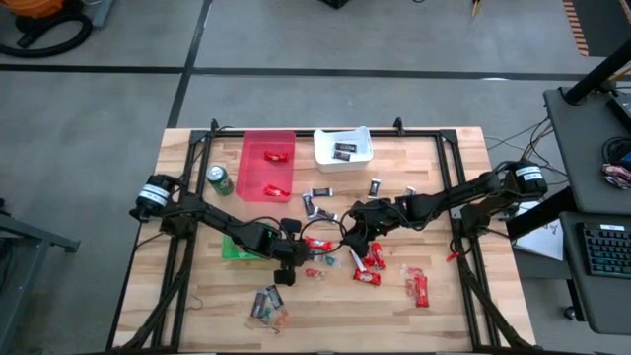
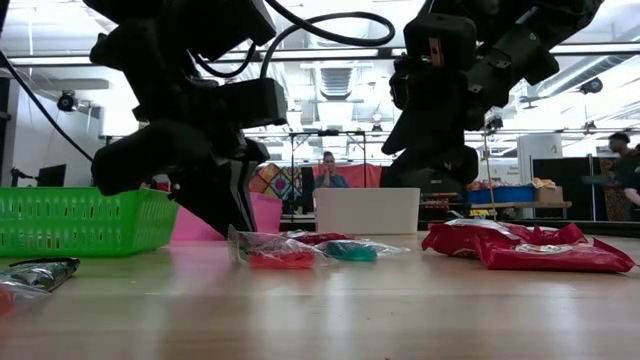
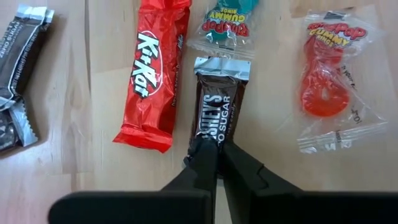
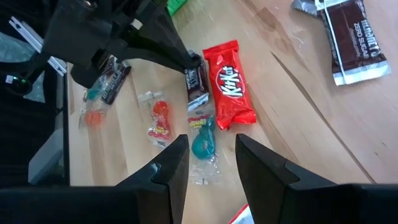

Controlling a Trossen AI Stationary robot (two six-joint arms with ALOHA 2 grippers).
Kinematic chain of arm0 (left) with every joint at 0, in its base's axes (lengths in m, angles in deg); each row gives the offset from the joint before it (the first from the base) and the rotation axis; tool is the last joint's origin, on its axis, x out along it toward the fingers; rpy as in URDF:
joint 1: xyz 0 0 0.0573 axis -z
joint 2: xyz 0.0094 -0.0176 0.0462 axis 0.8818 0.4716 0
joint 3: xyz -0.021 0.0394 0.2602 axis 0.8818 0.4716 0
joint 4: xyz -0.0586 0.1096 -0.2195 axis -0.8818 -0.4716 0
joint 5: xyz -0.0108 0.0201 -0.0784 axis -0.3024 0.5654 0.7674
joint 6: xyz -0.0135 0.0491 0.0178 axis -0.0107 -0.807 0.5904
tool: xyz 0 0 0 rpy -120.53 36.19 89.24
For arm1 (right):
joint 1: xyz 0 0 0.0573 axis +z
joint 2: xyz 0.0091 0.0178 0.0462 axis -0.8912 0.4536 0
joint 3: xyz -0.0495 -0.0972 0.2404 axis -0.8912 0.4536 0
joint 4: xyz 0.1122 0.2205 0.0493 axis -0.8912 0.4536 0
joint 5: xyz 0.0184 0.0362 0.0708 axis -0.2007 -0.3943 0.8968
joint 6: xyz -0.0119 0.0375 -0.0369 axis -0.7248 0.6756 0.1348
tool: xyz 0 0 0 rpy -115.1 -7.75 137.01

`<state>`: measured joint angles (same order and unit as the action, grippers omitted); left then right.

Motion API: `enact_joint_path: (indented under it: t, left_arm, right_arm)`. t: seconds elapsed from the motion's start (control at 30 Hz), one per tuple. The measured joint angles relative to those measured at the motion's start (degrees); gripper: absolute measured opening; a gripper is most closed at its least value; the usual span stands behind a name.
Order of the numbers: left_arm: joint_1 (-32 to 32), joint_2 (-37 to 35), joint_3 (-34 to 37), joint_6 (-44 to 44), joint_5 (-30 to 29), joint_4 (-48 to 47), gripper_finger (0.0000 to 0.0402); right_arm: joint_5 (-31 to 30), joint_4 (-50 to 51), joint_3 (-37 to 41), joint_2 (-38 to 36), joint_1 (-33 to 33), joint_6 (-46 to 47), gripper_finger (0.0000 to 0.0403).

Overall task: Organize candy in baskets
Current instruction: Put the brown chocolate into the white bin

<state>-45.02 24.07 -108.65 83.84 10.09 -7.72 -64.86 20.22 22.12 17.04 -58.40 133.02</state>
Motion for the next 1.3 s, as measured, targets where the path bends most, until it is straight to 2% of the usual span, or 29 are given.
enact_joint_path:
  t: [0.63, 1.03, 1.3]
  left_arm:
    - [0.09, -1.34, 0.21, -3.3, -0.16, 1.45, 0.0001]
    - [0.22, -4.67, 0.16, -4.38, -3.56, 0.5, 0.0]
    - [0.22, -4.87, 0.14, -4.37, -3.73, 0.16, 0.0]
  right_arm:
    - [-0.11, -1.21, 0.0, 0.0, 0.0, -3.12, 0.0123]
    - [-1.44, -1.81, 0.0, 0.0, 0.0, -3.72, 0.0123]
    - [-1.48, -2.65, 0.0, 0.0, 0.0, -3.78, 0.0123]
